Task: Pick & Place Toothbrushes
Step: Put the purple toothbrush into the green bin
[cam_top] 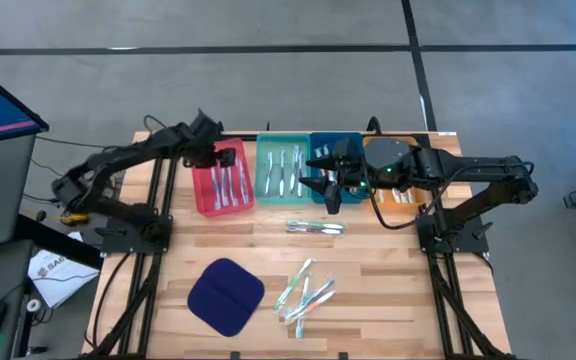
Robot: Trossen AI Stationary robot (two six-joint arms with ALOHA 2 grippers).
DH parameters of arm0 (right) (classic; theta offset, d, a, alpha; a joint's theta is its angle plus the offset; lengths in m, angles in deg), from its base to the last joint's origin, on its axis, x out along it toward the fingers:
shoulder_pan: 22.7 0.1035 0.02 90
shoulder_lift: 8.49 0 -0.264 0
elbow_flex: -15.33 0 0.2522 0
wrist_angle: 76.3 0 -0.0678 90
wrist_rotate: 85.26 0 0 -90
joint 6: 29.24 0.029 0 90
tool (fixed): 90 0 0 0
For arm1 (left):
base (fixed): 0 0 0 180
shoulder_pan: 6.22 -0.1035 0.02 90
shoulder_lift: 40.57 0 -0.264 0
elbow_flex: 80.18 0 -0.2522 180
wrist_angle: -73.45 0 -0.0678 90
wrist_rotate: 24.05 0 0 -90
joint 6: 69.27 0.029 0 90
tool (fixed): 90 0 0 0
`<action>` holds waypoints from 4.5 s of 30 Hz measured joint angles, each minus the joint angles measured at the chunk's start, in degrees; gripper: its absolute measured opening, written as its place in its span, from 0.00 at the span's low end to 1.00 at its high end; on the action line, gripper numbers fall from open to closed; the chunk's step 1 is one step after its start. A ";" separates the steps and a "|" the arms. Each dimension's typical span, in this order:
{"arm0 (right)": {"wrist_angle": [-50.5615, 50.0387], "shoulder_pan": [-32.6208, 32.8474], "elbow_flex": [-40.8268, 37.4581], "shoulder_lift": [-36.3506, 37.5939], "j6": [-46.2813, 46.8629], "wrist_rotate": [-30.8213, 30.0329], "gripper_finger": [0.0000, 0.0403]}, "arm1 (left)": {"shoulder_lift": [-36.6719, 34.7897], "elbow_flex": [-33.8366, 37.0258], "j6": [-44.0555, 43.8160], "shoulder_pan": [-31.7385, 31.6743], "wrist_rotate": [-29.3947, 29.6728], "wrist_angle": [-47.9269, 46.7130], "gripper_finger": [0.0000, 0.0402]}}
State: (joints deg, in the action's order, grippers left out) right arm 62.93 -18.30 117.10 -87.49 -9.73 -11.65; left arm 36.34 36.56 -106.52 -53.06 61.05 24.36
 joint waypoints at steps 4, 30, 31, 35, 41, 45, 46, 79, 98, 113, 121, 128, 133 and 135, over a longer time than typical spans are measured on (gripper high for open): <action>0.00 0.00 0.00 0.00 0.00 0.00 0.60 | -7.11 0.00 4.58 1.63 -2.86 3.33 0.57; 0.00 -0.02 0.00 0.00 0.02 0.00 0.60 | -23.66 0.22 5.09 33.09 -11.39 9.73 0.52; 0.00 -0.02 0.00 0.00 0.00 0.00 0.60 | -23.34 0.22 5.09 33.95 -11.37 10.43 0.52; 0.00 -0.02 0.00 0.00 0.00 0.00 0.60 | -21.27 0.22 4.92 37.37 -11.28 12.26 0.52; 0.00 -0.02 0.00 0.00 0.00 0.00 0.60 | -17.24 0.24 2.54 43.14 -11.12 14.86 0.52; 0.03 -0.02 0.00 0.00 0.01 -0.01 0.60 | -15.31 0.26 2.10 46.77 -10.85 22.91 0.52; 0.30 -0.02 0.00 0.00 0.02 -0.02 0.60 | -15.13 0.26 1.66 47.74 -10.27 25.53 0.52; -26.71 7.19 -0.21 -2.91 12.30 13.55 0.56 | -15.61 0.22 -0.77 56.03 -0.01 46.66 0.52; -18.82 17.11 -1.05 -24.40 4.05 16.31 0.37 | -16.97 0.57 2.78 56.53 1.44 44.93 0.52; 6.51 12.67 -28.91 -10.45 1.99 19.75 0.35 | -16.73 0.57 7.51 56.26 22.49 44.82 0.52; 7.72 5.83 -38.71 -2.45 -12.16 10.33 0.39 | -16.73 0.55 5.88 52.34 27.14 44.92 0.52; 14.16 0.29 -41.48 -9.65 -11.08 16.19 0.44 | -16.73 0.52 5.11 49.95 27.60 45.50 0.52; 18.14 0.60 -41.46 -12.37 -13.76 16.41 0.45 | -16.73 0.52 5.07 49.95 27.57 45.50 0.52; 18.83 -0.34 -41.46 -12.33 -15.30 16.33 0.45 | -16.73 0.52 5.07 49.95 27.57 45.50 0.52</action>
State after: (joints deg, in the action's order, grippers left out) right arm 81.77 -18.64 75.63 -99.81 -25.03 4.68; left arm 19.62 37.08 -101.46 -3.11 88.62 69.87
